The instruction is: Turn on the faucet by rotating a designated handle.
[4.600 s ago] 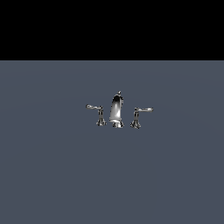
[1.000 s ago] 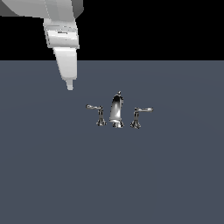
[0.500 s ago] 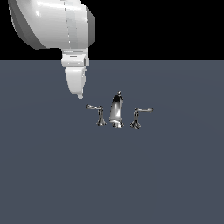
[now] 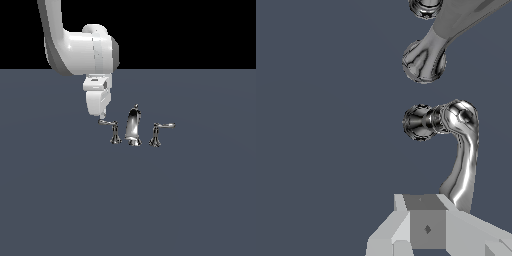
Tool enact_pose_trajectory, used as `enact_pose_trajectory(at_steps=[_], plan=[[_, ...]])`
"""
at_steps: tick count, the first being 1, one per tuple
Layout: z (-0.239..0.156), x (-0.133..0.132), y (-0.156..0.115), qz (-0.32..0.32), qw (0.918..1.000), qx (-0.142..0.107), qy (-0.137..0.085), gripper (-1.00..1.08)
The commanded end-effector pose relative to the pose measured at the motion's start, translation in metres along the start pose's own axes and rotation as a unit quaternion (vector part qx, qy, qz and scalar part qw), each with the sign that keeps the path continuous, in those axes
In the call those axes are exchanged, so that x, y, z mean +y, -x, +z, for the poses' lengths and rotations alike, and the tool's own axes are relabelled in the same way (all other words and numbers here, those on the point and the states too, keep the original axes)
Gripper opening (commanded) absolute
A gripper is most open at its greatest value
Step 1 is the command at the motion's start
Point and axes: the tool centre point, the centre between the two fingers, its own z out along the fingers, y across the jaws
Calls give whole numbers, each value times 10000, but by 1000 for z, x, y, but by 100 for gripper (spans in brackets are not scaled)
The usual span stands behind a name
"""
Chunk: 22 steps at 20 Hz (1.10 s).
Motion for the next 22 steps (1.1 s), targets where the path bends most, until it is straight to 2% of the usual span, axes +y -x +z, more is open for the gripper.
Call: enact_pose_trajectory(at_steps=[1,14,22], plan=[[7,-8,-5,184,9998,5,-6,-100],[16,-19,-13,422,9991,0,-7,-100],[16,5,-1,422,9991,0,-7,-100]])
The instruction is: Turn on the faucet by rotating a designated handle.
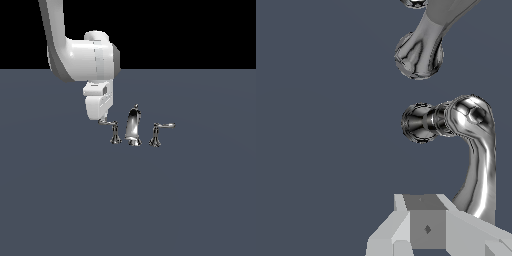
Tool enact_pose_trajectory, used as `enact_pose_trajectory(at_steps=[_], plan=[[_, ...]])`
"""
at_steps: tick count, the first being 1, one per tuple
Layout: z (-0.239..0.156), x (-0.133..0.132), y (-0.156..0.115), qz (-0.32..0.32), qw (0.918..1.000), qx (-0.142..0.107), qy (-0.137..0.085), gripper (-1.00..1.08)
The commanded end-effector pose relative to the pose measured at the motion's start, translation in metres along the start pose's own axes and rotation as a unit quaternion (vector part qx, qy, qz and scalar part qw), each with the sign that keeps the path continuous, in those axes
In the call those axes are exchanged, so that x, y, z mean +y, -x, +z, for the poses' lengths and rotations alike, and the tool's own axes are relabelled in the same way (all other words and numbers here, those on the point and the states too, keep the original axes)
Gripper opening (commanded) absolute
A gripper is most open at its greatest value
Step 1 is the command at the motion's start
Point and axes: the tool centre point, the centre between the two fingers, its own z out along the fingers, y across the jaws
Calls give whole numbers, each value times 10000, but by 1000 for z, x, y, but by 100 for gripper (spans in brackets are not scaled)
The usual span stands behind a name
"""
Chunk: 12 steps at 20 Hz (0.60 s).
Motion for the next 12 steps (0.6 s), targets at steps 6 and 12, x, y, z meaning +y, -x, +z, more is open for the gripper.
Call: enact_pose_trajectory(at_steps=[6,12], plan=[[0,24,10,-1,10000,0,0,-100],[0,27,-1,48,10000,1,-35,-100]])
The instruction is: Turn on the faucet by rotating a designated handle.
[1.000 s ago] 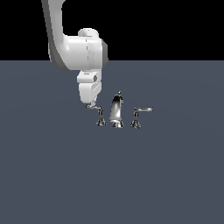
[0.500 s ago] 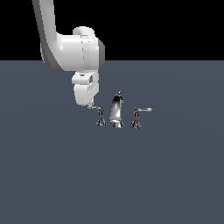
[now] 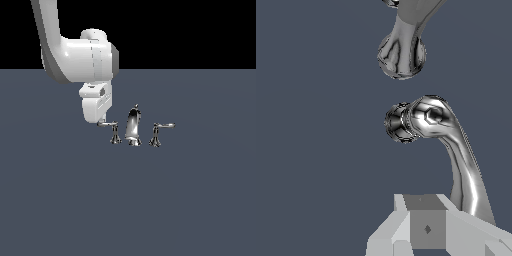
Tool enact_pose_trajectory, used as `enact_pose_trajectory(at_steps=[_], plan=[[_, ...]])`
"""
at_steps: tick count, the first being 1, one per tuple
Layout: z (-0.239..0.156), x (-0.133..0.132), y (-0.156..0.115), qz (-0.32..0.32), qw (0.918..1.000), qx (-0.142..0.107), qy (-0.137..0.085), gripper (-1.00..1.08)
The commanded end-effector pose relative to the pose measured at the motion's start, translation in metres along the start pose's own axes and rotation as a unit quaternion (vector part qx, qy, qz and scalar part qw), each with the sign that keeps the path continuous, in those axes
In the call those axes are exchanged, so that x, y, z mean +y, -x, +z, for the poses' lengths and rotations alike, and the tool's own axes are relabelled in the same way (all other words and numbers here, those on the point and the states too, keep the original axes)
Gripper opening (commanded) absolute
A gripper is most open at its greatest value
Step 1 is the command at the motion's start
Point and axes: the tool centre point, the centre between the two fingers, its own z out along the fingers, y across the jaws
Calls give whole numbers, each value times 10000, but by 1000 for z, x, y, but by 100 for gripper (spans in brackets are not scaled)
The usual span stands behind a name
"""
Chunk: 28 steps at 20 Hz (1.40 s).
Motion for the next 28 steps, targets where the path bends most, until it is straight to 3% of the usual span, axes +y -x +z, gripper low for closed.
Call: enact_pose_trajectory(at_steps=[1,14,16,28], plan=[[0,10,-2,-10,10000,12,35,-100],[0,50,-10,-52,10000,9,66,-100],[0,46,-6,-67,10000,-4,51,-100],[-1,67,-51,-58,10000,6,65,-100]])
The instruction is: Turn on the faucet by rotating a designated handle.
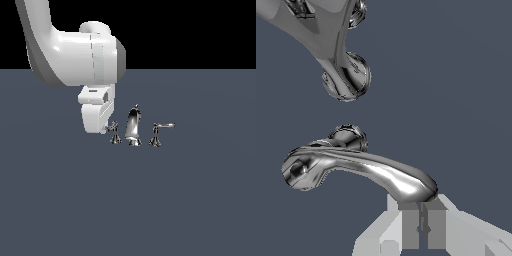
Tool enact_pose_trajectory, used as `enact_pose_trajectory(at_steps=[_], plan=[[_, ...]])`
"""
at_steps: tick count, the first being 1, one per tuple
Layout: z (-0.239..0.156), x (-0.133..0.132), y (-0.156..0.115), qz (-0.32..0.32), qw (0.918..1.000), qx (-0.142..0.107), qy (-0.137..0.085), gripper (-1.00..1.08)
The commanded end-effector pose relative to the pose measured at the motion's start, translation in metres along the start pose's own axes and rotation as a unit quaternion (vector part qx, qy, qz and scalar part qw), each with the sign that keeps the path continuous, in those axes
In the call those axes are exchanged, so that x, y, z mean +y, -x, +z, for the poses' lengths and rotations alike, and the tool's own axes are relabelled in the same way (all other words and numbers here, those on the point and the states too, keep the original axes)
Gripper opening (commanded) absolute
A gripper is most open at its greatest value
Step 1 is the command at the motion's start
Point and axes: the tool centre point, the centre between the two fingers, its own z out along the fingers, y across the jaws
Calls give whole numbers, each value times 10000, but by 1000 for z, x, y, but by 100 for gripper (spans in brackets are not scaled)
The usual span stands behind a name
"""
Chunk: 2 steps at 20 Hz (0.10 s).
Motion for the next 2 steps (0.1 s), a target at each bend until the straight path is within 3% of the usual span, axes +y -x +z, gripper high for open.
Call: enact_pose_trajectory(at_steps=[1,2], plan=[[0,2,-26,135,9999,41,7,-100],[0,2,-26,135,9999,41,7,-100]])
